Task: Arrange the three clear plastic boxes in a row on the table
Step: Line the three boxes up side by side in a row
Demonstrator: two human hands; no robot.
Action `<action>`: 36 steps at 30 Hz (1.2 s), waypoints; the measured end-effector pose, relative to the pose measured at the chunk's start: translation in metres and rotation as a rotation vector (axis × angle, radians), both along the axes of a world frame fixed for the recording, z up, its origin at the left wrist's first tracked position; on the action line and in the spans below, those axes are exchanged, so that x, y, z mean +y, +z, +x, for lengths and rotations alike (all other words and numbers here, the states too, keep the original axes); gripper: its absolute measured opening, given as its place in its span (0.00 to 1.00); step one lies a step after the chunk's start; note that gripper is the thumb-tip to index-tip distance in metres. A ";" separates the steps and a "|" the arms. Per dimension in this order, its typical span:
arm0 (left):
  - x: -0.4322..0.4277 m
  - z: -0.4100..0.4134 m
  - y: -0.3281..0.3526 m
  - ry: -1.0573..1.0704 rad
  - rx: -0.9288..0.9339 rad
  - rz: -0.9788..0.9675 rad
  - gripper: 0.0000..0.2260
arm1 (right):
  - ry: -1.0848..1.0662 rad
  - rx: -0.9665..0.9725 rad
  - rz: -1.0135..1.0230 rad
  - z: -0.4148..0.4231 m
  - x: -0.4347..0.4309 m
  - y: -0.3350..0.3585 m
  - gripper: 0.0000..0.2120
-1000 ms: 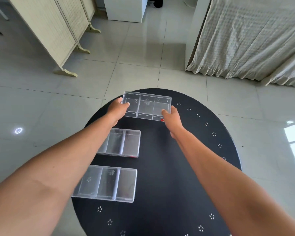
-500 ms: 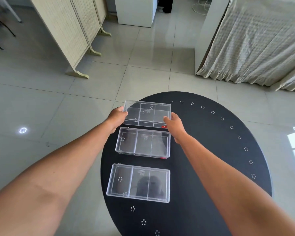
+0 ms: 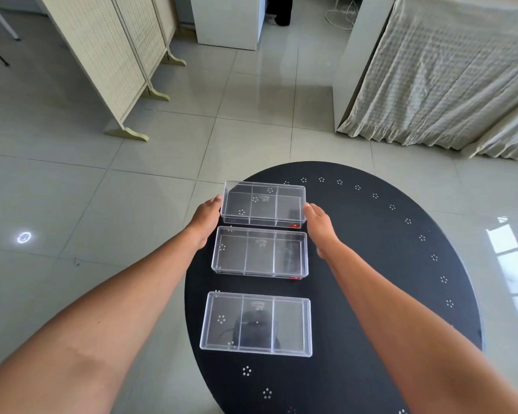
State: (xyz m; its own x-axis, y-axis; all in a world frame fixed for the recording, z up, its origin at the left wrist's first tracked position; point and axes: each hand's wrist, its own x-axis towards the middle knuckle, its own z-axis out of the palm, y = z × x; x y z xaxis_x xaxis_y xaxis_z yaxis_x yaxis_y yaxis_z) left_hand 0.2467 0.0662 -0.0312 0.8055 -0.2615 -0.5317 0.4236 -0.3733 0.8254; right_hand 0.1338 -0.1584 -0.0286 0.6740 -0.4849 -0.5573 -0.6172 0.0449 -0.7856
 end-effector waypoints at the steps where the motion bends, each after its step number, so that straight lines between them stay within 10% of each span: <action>1: 0.002 -0.002 -0.002 0.007 0.024 -0.010 0.26 | -0.002 -0.004 0.013 -0.002 0.001 0.000 0.26; 36: 0.014 -0.026 -0.003 -0.038 0.092 -0.093 0.32 | -0.033 -0.057 -0.013 -0.016 0.028 0.011 0.19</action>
State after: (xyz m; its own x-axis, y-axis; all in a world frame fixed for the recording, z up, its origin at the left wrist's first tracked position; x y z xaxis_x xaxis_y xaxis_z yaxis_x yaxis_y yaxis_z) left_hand 0.2204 0.0805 -0.0343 0.7429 -0.3423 -0.5753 0.4864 -0.3144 0.8152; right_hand 0.1174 -0.1300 -0.0174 0.6883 -0.5140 -0.5118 -0.5696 0.0539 -0.8201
